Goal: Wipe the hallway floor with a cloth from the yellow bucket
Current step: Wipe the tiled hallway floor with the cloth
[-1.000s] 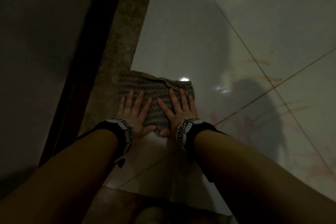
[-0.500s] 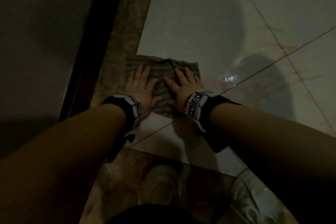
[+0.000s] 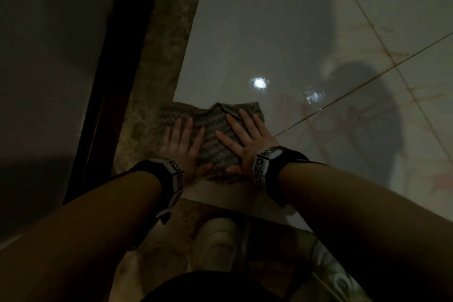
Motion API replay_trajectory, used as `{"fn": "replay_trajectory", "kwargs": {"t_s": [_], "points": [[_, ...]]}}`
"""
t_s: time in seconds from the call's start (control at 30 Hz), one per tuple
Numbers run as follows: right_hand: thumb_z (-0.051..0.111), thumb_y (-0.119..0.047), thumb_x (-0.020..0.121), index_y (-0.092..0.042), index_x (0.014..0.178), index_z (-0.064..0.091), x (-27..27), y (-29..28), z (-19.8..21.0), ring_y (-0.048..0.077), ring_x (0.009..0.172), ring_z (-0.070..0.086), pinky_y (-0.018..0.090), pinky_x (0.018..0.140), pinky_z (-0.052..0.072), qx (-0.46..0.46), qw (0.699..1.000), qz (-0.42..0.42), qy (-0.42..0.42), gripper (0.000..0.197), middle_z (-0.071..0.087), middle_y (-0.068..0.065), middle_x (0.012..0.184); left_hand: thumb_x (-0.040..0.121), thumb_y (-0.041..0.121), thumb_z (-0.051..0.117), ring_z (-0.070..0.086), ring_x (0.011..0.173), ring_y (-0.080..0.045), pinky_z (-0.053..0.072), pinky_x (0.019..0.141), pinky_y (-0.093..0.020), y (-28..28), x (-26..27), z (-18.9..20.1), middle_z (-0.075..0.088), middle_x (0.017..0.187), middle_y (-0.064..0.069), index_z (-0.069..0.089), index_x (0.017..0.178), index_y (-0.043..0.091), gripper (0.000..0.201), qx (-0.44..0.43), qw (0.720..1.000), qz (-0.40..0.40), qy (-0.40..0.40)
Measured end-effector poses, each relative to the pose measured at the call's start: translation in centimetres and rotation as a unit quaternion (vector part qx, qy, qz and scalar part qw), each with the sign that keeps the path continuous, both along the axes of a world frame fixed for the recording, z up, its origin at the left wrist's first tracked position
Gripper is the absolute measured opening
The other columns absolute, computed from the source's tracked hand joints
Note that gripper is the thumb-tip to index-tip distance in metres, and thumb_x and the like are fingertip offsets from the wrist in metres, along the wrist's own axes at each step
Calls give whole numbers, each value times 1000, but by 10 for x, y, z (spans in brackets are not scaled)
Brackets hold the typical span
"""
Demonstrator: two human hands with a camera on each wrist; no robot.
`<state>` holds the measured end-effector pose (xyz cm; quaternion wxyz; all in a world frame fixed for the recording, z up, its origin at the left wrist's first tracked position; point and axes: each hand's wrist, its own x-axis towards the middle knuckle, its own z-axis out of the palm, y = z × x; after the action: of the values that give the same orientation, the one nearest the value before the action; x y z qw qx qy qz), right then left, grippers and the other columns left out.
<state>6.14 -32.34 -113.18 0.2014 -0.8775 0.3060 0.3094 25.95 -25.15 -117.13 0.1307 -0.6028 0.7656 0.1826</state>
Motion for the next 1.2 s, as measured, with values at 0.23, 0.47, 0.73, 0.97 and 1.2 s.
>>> {"fn": "replay_trajectory", "kwargs": {"t_s": [0.23, 0.47, 0.73, 0.97, 1.2], "points": [[32, -70, 85, -35, 146, -21, -3, 28, 0, 36, 142, -26, 50, 113, -19, 4, 1000, 20, 11, 88, -29, 7, 156, 87, 67, 2, -24, 145, -29, -17, 117, -40, 28, -8, 9, 46, 139, -30, 33, 139, 9, 83, 30, 999, -14, -34], [35, -68, 85, -34, 147, -16, -10, 48, 4, 36, 143, -24, 46, 104, -26, -5, 1000, -4, 7, 87, -26, 7, 157, 86, 66, 31, 7, 146, -43, -29, 107, -43, 28, -22, 23, 6, 157, -28, 11, 152, 10, 89, 51, 991, -9, -125], [30, -70, 85, -35, 146, -19, -28, 78, 2, 33, 144, -24, 47, 113, -17, 0, 995, -91, 36, 86, -25, 4, 157, 82, 71, 22, -17, 146, -37, -49, 87, -35, 17, -30, 28, -37, 142, -9, -13, 150, 18, 93, 79, 986, -95, -108], [34, -69, 85, -36, 147, -18, -47, 78, 0, 31, 144, -25, 45, 113, -18, 19, 986, -162, 28, 87, -26, 1, 157, 74, 70, 30, -21, 146, -30, -32, 109, -36, -7, -46, 29, 20, 154, -22, 23, 148, 18, 90, 66, 971, -214, -84], [39, -68, 84, -36, 147, -16, -74, 41, -2, 31, 144, -24, 46, 114, -16, 15, 979, -203, 12, 90, -25, 2, 157, 81, 75, 11, -13, 148, -29, -17, 117, -37, -47, -67, 15, 30, 150, -23, 23, 146, 16, 89, 67, 972, -223, -23]]}}
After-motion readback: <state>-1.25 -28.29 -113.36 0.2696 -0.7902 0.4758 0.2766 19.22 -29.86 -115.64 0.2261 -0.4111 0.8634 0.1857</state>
